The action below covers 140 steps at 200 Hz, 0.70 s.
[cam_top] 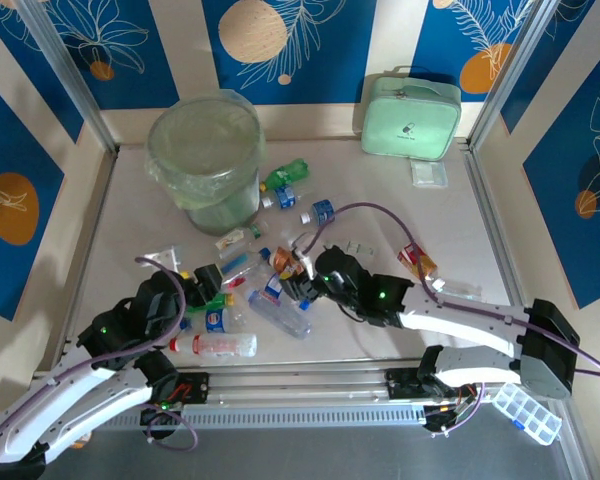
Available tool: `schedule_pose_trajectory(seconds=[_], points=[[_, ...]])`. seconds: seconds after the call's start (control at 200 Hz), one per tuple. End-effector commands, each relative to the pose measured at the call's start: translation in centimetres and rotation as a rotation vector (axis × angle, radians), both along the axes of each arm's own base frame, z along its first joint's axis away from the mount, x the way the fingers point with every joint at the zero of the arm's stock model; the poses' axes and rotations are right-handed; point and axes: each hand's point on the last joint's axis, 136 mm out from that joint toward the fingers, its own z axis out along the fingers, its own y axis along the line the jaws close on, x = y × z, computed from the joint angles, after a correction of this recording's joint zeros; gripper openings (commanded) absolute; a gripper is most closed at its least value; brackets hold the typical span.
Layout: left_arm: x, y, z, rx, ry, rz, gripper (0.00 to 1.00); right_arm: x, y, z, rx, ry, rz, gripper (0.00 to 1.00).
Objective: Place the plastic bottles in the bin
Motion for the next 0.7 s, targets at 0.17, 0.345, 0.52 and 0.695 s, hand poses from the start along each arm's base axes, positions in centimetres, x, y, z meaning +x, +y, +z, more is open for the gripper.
schedule_pose_trajectory(seconds=[0.17, 0.345, 0.52, 0.695], points=[[0.0, 5.6, 0.9, 0.12, -0.094, 0.235, 0.78, -8.5, 4.9, -0.1, -0.109, 0.039, 0.496, 0.71], [-0.7, 7.7, 0.9, 0.091, -0.15, 0.315, 0.78, -11.1, 7.7, -3.6, -0.309, 0.068, 0.614, 0.7], [-2.0, 9.5, 0.7, -0.01, -0.229, 0.36, 0.78, -13.1, 10.4, -6.9, -0.462, 0.087, 0.696, 0.75], [-2.5, 9.7, 0.9, -0.06, -0.263, 0.343, 0.78, -13.1, 11.8, -9.3, -0.531, 0.114, 0.728, 0.78]])
